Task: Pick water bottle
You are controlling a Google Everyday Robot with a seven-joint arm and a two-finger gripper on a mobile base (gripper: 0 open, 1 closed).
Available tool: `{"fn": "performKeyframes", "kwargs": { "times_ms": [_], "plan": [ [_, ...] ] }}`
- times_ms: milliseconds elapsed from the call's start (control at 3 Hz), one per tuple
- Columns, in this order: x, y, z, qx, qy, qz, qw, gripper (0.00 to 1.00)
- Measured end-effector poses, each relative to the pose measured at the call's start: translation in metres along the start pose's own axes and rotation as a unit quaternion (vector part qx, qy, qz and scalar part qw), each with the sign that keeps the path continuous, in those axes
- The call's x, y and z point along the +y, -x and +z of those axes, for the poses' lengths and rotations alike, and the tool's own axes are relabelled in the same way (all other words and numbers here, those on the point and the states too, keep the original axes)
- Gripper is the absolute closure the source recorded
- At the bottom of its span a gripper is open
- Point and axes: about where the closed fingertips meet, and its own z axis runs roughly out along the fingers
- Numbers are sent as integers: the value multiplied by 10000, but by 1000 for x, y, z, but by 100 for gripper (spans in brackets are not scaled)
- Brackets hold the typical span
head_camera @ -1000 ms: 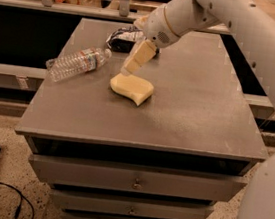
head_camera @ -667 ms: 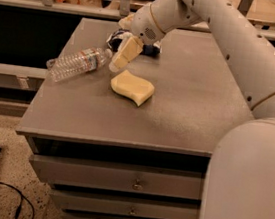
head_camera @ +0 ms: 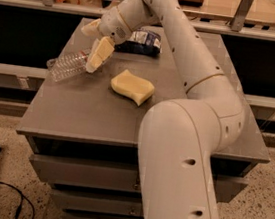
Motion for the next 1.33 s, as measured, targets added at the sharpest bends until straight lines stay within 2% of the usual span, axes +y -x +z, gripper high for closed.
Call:
{"fn": "performKeyframes", "kwargs": {
  "times_ms": [333,667,1000,1333],
  "plan": [
    [-8,25,17,-111,242,-402,9988,0],
    [-14,47,26,11,263,-962,9950,18],
    [-18,61,40,519,287,-1597,9854,17],
    [-21,65,44,744,277,-1815,9802,0]
  ]
}}
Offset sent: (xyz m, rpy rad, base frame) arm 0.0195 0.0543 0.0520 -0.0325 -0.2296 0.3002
